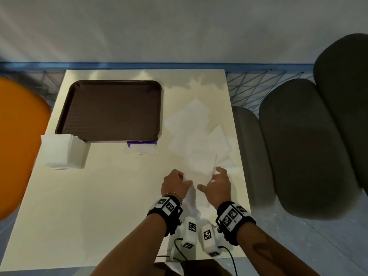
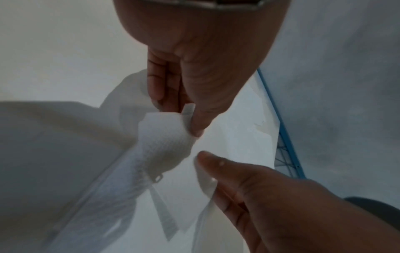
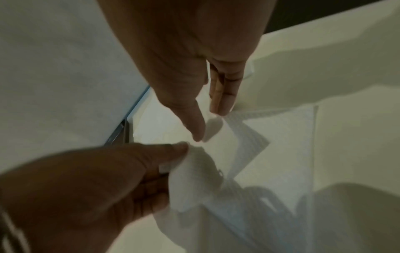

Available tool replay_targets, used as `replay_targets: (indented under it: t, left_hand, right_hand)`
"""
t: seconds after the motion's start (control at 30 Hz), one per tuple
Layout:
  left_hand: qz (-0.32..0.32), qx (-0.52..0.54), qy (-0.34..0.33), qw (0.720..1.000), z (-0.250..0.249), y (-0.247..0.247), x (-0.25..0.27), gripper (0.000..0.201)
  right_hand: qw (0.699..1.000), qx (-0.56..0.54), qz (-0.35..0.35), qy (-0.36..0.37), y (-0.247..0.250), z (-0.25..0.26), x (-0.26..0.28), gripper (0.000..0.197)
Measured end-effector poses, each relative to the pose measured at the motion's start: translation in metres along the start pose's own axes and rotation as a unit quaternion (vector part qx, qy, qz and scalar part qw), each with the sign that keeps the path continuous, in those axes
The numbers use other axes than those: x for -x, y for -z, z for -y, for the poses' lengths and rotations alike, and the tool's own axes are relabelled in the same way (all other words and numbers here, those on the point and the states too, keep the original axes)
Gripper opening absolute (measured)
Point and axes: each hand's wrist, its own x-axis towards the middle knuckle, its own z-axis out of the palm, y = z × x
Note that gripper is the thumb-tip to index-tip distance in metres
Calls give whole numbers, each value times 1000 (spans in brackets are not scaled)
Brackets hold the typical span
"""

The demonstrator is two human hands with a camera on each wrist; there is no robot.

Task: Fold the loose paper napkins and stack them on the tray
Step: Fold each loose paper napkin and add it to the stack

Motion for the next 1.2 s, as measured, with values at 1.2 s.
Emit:
replay_targets:
  t: [1.2]
  left_hand:
    - [64,374,-181,907,-18,151,115,30]
  right_hand:
    - [941,-102,289,142,116,127,77,19]
